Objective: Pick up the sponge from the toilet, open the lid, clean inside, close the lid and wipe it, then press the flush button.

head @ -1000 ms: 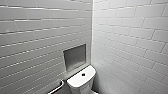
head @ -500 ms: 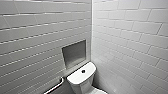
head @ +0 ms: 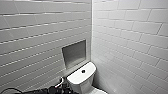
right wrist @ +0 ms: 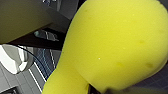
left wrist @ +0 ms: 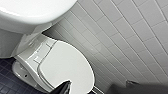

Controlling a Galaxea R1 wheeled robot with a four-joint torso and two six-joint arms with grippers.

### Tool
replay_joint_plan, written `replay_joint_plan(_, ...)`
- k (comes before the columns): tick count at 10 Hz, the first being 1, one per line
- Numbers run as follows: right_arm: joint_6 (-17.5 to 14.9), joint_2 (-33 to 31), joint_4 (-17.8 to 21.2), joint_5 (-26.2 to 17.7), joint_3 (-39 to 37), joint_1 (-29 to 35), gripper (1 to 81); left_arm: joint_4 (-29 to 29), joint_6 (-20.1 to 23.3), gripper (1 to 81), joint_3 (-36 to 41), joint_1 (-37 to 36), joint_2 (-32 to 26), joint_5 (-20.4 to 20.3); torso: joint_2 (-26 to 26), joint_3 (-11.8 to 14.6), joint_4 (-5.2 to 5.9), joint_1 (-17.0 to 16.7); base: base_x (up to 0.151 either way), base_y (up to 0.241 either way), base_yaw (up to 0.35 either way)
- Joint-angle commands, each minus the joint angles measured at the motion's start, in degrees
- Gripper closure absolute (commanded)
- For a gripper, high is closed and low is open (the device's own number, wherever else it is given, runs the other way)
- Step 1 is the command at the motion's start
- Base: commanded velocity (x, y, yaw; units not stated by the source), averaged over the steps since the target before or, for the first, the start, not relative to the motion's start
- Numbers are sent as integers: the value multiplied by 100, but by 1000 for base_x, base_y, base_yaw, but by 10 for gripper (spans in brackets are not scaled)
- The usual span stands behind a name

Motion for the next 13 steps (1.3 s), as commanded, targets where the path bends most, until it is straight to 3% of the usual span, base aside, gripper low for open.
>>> replay_joint_plan(1,-34,7,47,-396,69,155,811,-456,-6,10,29,-1209,28,296,0,0,0,0,0,0,0)
replay_joint_plan(3,-34,15,38,-387,69,137,811,-711,-6,10,-208,-1535,247,296,0,-245,0,0,0,0,0)
replay_joint_plan(4,-34,24,38,-387,69,137,811,-816,-6,10,-331,-1719,353,296,0,-83,0,-2,0,0,0)
replay_joint_plan(10,-43,288,21,-387,-177,155,811,-1071,-15,10,-1887,-2502,1320,876,7,-219,0,5,0,0,0)
replay_joint_plan(11,-43,297,21,-387,-177,155,811,-1071,-23,10,-2269,-2563,1528,1015,7,-577,0,5,0,0,0)
replay_joint_plan(13,-43,305,21,-387,-177,155,811,-1080,-23,10,-2826,-2721,1846,1184,7,-836,0,5,0,0,0)
